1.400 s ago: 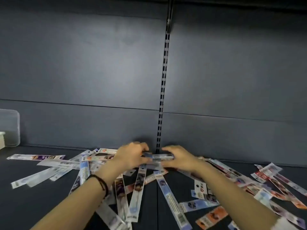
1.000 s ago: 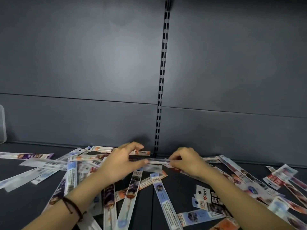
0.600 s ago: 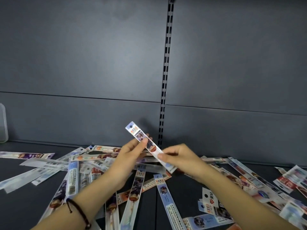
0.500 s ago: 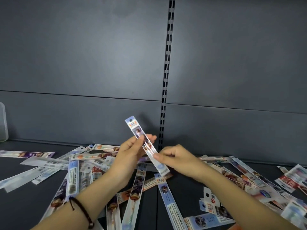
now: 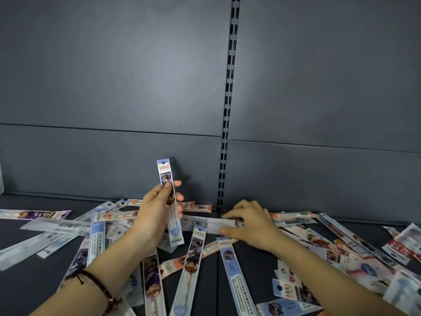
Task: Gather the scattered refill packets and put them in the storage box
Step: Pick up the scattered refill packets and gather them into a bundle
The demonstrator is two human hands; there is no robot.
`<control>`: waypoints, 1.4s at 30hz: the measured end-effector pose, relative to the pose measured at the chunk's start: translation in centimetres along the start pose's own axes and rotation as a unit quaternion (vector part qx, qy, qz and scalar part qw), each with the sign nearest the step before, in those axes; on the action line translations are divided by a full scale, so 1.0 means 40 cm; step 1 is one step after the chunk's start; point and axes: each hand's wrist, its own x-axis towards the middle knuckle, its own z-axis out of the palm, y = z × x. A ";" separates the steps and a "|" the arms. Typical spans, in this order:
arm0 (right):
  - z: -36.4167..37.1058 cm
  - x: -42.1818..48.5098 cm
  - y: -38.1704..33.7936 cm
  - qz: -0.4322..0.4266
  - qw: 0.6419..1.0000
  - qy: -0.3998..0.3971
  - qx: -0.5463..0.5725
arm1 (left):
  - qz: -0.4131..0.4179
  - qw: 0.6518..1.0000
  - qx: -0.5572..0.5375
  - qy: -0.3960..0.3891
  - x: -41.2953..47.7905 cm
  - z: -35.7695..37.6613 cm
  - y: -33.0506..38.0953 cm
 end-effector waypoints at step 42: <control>-0.074 -0.098 -0.189 -0.038 0.967 0.021 0.253 | -0.015 0.984 -0.133 -0.118 -0.069 0.053 0.006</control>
